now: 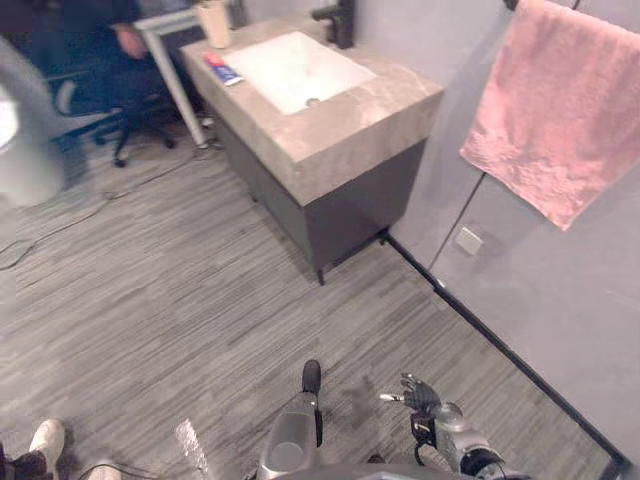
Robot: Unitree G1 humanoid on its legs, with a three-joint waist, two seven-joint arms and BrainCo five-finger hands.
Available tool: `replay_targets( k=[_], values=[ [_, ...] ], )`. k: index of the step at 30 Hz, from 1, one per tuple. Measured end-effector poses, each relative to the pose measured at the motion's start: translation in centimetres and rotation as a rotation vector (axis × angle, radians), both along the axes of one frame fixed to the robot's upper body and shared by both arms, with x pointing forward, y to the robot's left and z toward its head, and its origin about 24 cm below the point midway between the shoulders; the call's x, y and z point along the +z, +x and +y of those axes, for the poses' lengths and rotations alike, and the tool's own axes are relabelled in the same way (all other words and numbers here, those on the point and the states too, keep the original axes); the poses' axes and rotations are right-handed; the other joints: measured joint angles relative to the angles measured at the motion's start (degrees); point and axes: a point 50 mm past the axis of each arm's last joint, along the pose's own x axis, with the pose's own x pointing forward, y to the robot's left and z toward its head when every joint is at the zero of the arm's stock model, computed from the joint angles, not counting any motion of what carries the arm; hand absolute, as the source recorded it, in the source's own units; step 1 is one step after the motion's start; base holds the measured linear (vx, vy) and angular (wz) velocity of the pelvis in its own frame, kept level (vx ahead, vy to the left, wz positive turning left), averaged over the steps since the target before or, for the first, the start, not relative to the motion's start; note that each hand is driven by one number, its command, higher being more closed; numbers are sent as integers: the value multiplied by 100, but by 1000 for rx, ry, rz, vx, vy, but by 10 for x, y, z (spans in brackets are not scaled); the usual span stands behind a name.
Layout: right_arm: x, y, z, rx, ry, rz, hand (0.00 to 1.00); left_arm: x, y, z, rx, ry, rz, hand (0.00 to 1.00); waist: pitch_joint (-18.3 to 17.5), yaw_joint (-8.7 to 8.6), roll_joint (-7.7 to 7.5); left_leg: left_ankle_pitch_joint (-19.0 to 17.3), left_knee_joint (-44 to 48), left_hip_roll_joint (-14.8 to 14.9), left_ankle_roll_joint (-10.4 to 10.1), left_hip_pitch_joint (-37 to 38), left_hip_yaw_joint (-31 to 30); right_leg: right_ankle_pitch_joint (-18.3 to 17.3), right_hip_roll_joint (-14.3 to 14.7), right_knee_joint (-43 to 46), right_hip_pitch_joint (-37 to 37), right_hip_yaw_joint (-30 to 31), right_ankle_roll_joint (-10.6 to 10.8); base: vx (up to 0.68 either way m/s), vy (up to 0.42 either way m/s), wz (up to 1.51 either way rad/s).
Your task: Organize washtable
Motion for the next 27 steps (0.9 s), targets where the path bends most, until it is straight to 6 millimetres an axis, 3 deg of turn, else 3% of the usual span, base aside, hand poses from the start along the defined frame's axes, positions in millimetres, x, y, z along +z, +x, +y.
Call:
replay_targets(
  k=[1, 3, 7, 9, 10, 12, 13, 15, 16, 21, 27],
  values=[
    [-2, -5, -5, -29, -6, 20, 0, 0, 2, 3, -15, 7, -2, 0, -1, -55, -114, 38, 305, -148, 201, 15, 354, 115, -233, -65, -122, -153, 16, -391, 69, 97],
    [-3, -10, -19, -44, -36, 39, 0, 2, 8, 6, -22, 23, -23, 0, 26, -84, -165, -195, 1106, -268, 317, 141, 453, 436, -528, -396, -220, -209, 49, -274, 101, 67],
    [-9, -32, -28, -117, -34, 86, 0, 4, 22, 9, -23, 36, -64, 0, -18, -124, -84, -1228, 2489, 79, 169, 882, 357, 1043, -718, -965, -209, -556, 262, 10, 113, 43],
    [-11, -39, -34, -166, -30, 97, 0, 6, 33, 13, -35, 49, -92, 0, -45, -283, -51, -1511, 2389, 281, 16, 1227, 473, 1247, -793, -1071, -207, -860, 473, 191, 139, 80],
    [-11, -43, -38, -208, -31, 98, 0, 8, 45, 13, -51, 54, -127, 0, -103, -396, 33, -1577, 1817, 191, -120, 1355, 488, 1355, -820, -1164, -226, -980, 598, 16, 286, 81],
    [-13, -51, -39, -259, -20, 113, 0, 11, 56, 13, -78, 65, -167, 0, -382, -431, -24, -1528, 579, -93, -59, 1602, 448, 1645, -804, -1603, -298, -1179, 759, 4, 295, 66],
    [-16, -55, -32, -283, 5, 124, 0, 14, 67, 19, -116, 87, -195, 0, -409, -433, -173, -1187, 123, -330, -7, 1657, 376, 1785, -936, -1808, -304, -1254, 797, 2, 182, 53],
    [-17, -59, -30, -322, 16, 131, 0, 15, 76, 19, -158, 90, -206, 0, -488, -505, -303, -1080, 1, -532, 111, 1589, 120, 1915, -1088, -1879, -271, -1377, 898, -5, 183, 66],
    [-17, -59, -30, -328, 16, 129, 0, 15, 75, 19, -162, 90, -201, 0, -487, -539, -300, -1061, -7, -626, 140, 1602, 50, 1932, -1179, -1872, -214, -1438, 924, 2, 162, 52],
    [-17, -59, -29, -356, 29, 128, 0, 10, 59, 18, -156, 79, -140, 0, -499, -534, -302, -869, -406, -766, 297, 1837, -16, 1966, -1262, -1866, -136, -1441, 978, -10, 68, 9],
    [-18, -60, -26, -321, 20, 137, 0, 7, 50, 21, -149, 77, -99, 0, -522, -544, -375, -670, -804, -769, 308, 2022, -153, 1955, -1207, -1903, -79, -1540, 991, 0, -7, 7]
  ],
)
